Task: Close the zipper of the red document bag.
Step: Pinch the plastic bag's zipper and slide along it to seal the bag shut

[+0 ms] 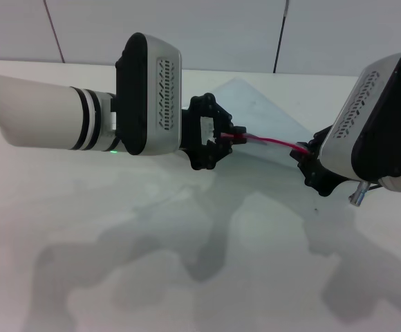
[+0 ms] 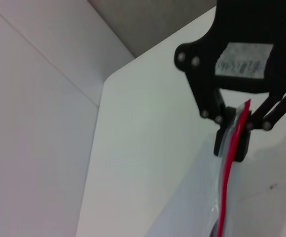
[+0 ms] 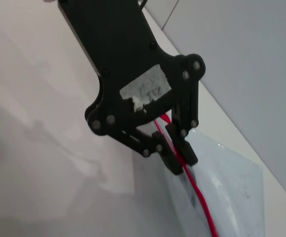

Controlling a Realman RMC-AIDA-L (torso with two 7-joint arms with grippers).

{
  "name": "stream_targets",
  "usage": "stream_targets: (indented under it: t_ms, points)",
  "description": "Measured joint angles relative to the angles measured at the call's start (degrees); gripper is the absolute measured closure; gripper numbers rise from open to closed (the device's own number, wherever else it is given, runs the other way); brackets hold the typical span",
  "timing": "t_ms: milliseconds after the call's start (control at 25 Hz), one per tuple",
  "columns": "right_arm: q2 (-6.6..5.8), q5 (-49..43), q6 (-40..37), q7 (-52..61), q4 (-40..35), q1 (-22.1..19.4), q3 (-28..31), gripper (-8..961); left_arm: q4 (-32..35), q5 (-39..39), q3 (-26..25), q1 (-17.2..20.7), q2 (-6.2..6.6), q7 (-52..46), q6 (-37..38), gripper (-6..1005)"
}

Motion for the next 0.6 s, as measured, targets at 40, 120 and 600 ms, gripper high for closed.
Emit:
stream_targets:
  t_ms: [40, 120, 600]
  points:
    - [0.0, 0.0, 0.0, 0.0, 0.0, 0.0, 0.0, 899, 0.0, 0.0, 0.0, 0.1, 0.0, 0.0, 0.3, 916]
    - [0.0, 0.0, 0.0, 0.0, -0.1, 0.0, 0.1, 899, 0.0, 0.0, 0.0, 0.3, 0.0, 0.0, 0.5, 918]
    - [0.0, -0.1, 0.0, 0.0, -0.7, -0.5, 1.4, 899, -2.3, 0.2, -0.5, 2.3, 0.11, 0.0, 3.7, 917]
